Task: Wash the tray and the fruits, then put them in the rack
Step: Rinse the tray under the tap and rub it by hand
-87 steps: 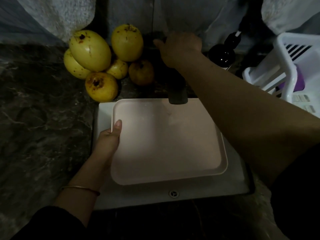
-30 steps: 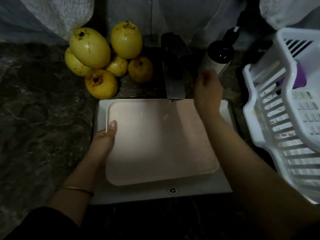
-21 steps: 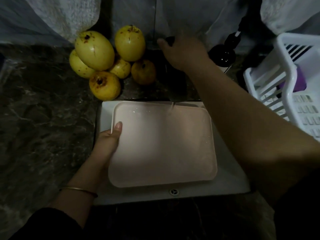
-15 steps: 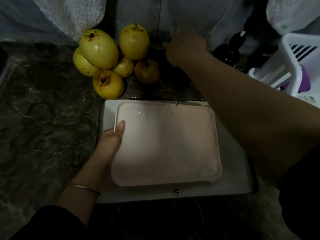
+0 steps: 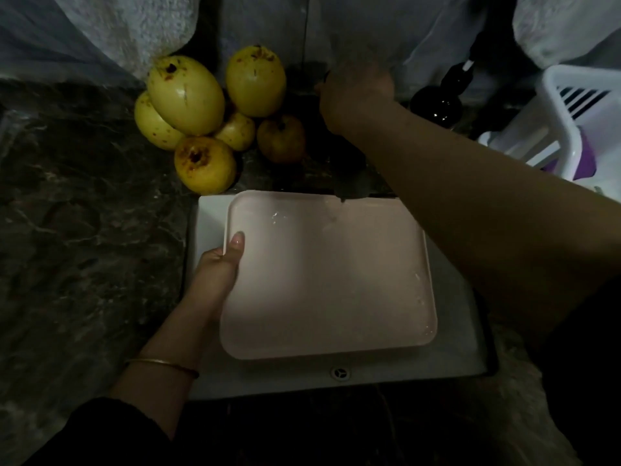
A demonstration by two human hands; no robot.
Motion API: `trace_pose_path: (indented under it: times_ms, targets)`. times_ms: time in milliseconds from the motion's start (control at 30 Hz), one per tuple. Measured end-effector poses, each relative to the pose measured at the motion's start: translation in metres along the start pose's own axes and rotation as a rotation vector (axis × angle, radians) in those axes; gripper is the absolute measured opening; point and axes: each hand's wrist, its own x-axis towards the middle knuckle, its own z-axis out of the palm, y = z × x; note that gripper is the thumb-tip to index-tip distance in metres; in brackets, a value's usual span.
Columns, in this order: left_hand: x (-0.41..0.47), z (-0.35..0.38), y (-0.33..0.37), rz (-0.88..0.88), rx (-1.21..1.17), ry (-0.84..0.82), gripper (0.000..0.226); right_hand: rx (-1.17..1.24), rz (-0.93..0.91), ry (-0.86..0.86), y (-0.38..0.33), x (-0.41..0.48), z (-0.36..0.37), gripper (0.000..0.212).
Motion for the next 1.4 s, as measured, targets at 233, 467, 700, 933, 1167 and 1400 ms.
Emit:
trace_pose_path:
  times_ms: [233,467,700,933,1167,1400]
  targets:
    - [0.0,-0.001,-0.002,0.002,-0.012,0.004,0.037,0.028,0.005,0.014,-0.001,0.004,0.004,0.034]
    - [0.001,0.0,-0.003,0.005,-0.017,0.013,0.038,0.245,0.036,-0.04,0.001,-0.002,-0.007,0.045]
    - [0.001,-0.002,-0.001,-0.004,-0.022,0.017,0.043,0.88,0.365,0.387,0.038,-0.063,0.037,0.036]
    - [0.003,-0.002,-0.001,-0.004,-0.002,0.004,0.042,0.628,0.306,0.038,0.012,-0.154,0.157,0.045]
    - [-0.002,0.01,0.003,0.019,-0.016,0.028,0.031,0.515,-0.066,-0.037,-0.041,-0.152,0.156,0.064]
    - [-0.004,-0.004,-0.004,0.002,-0.051,0.042,0.038,0.529,-0.005,-0.094,0.003,-0.161,0.178,0.058]
